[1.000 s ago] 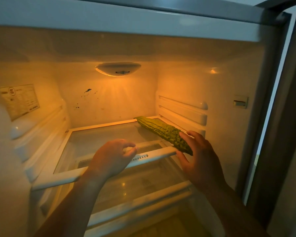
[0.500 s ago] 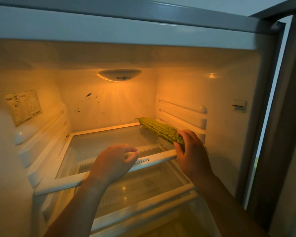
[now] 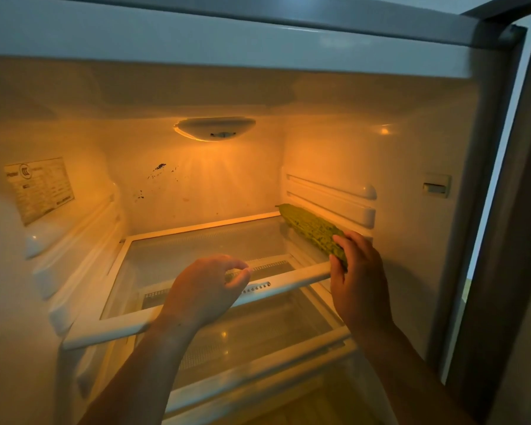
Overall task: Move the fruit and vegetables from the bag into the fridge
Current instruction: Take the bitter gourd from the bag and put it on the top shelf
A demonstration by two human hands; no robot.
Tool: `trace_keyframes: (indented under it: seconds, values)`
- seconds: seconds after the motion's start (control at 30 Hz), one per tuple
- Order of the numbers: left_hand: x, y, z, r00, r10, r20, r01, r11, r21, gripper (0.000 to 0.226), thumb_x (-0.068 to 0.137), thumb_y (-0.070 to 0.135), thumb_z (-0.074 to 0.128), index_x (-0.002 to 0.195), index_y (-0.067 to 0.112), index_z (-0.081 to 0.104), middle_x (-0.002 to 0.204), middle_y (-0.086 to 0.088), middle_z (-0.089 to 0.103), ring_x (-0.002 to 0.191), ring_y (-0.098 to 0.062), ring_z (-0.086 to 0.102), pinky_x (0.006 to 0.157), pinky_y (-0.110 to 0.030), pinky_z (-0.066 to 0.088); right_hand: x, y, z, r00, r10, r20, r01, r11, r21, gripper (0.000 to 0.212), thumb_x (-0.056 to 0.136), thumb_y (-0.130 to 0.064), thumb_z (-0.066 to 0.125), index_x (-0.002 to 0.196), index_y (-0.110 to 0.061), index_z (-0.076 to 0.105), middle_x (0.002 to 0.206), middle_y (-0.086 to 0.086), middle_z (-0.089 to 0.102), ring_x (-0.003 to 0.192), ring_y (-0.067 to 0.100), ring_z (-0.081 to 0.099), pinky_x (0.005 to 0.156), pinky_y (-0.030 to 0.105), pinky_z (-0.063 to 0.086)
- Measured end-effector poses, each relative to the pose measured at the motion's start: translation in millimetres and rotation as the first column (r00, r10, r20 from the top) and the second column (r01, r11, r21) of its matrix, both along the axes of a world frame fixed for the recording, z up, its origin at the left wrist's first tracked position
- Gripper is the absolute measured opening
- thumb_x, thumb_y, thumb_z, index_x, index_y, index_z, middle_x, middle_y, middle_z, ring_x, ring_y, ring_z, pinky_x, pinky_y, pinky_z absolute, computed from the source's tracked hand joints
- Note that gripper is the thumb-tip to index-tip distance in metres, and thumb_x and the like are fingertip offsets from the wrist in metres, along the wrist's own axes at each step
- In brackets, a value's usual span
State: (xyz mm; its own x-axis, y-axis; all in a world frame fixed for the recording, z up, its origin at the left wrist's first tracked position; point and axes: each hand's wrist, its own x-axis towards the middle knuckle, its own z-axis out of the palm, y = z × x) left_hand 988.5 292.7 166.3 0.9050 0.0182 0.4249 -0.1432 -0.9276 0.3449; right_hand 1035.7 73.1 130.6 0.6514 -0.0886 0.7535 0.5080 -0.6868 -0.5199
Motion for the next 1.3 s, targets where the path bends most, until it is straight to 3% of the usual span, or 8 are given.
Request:
trace_keyframes:
  seconds: [0.3, 0.43, 0.53, 0.7, 0.93, 1.07, 1.17, 1.3]
  values:
    - [3, 0, 3, 1.000, -0.005, -0.013, 0.005, 1.000, -0.018, 0.025, 0.090, 0.045, 0.050, 0.100, 0.032, 0.068, 0.111, 0.009, 0.065, 0.100, -0.013, 0.056, 0.086, -0.033, 0.045, -10, -8, 0, 0.998, 0.042, -0.047, -0.043, 0.999, -0.021, 0.045, 0.088, -0.022, 0.059, 0.130, -0.012, 0.049, 0.139, 0.006, 0.044, 0.129, 0.021, 0.039, 0.101, 0.040, 0.044]
    - [-5, -5, 2, 0.999, 0.016, 0.051, -0.019, 0.999, 0.046, 0.031, 0.091, 0.047, 0.046, 0.103, 0.029, 0.069, 0.107, 0.009, 0.068, 0.091, -0.011, 0.057, 0.075, -0.029, 0.044, -37, -9, -19, 0.996, 0.092, 0.001, -0.092, 0.995, 0.047, 0.052, 0.087, -0.027, 0.059, 0.136, -0.016, 0.042, 0.143, 0.004, 0.040, 0.134, 0.017, 0.033, 0.105, 0.036, 0.036]
    - [-24, -11, -6, 0.990, -0.009, 0.140, -0.006, 0.994, 0.106, 0.041, 0.087, 0.055, 0.039, 0.106, 0.032, 0.067, 0.106, 0.012, 0.067, 0.087, -0.009, 0.058, 0.067, -0.026, 0.041, -60, -9, -36, 0.985, 0.172, -0.019, -0.170, 0.983, 0.071, 0.057, 0.085, -0.038, 0.051, 0.139, -0.028, 0.034, 0.148, -0.008, 0.030, 0.135, 0.007, 0.025, 0.105, 0.031, 0.031]
    - [-54, -17, -30, 0.973, -0.056, 0.224, 0.010, 0.980, 0.201, 0.049, 0.084, 0.054, 0.038, 0.120, 0.030, 0.060, 0.120, 0.009, 0.063, 0.106, -0.015, 0.061, 0.085, -0.036, 0.049, -70, -22, -52, 0.965, 0.258, 0.052, -0.260, 0.965, 0.041, 0.055, 0.085, -0.038, 0.048, 0.137, -0.029, 0.033, 0.144, -0.016, 0.029, 0.136, 0.005, 0.028, 0.105, 0.038, 0.038]
    - [-75, -22, -50, 0.977, -0.043, 0.211, -0.003, 0.977, 0.214, 0.052, 0.083, 0.050, 0.043, 0.129, 0.026, 0.051, 0.135, 0.001, 0.051, 0.126, -0.020, 0.046, 0.104, -0.048, 0.036, -75, -22, -58, 0.956, 0.278, 0.093, -0.281, 0.960, 0.016, 0.047, 0.083, -0.029, 0.054, 0.128, -0.017, 0.047, 0.135, -0.006, 0.043, 0.129, 0.010, 0.037, 0.105, 0.032, 0.033]
    - [-79, -22, -42, 0.979, -0.020, 0.201, -0.021, 0.979, 0.203, 0.054, 0.083, 0.051, 0.041, 0.130, 0.026, 0.051, 0.133, 0.002, 0.053, 0.123, -0.019, 0.049, 0.103, -0.047, 0.037, -73, -16, -24, 0.952, 0.269, 0.148, -0.272, 0.962, -0.001, 0.044, 0.086, -0.033, 0.050, 0.126, -0.015, 0.052, 0.136, 0.004, 0.048, 0.128, 0.016, 0.040, 0.107, 0.026, 0.031]
    - [-72, -21, -30, 0.986, -0.013, 0.167, -0.025, 0.974, 0.225, 0.057, 0.084, 0.055, 0.035, 0.131, 0.027, 0.051, 0.133, 0.002, 0.053, 0.122, -0.019, 0.049, 0.102, -0.043, 0.039, -53, -7, 9, 0.948, 0.240, 0.209, -0.238, 0.971, -0.034, 0.043, 0.085, -0.027, 0.058, 0.125, -0.012, 0.052, 0.133, 0.010, 0.051, 0.123, 0.022, 0.044, 0.104, 0.031, 0.036]
    - [-52, -12, -14, 0.993, 0.019, 0.117, -0.048, 0.967, 0.252, 0.063, 0.082, 0.060, 0.023, 0.129, 0.031, 0.052, 0.133, 0.003, 0.053, 0.121, -0.017, 0.049, 0.099, -0.035, 0.038, -15, 5, 26, 0.981, 0.192, 0.035, -0.181, 0.961, -0.210, 0.039, 0.086, -0.024, 0.060, 0.123, -0.013, 0.056, 0.132, 0.009, 0.053, 0.119, 0.029, 0.048, 0.100, 0.037, 0.039]
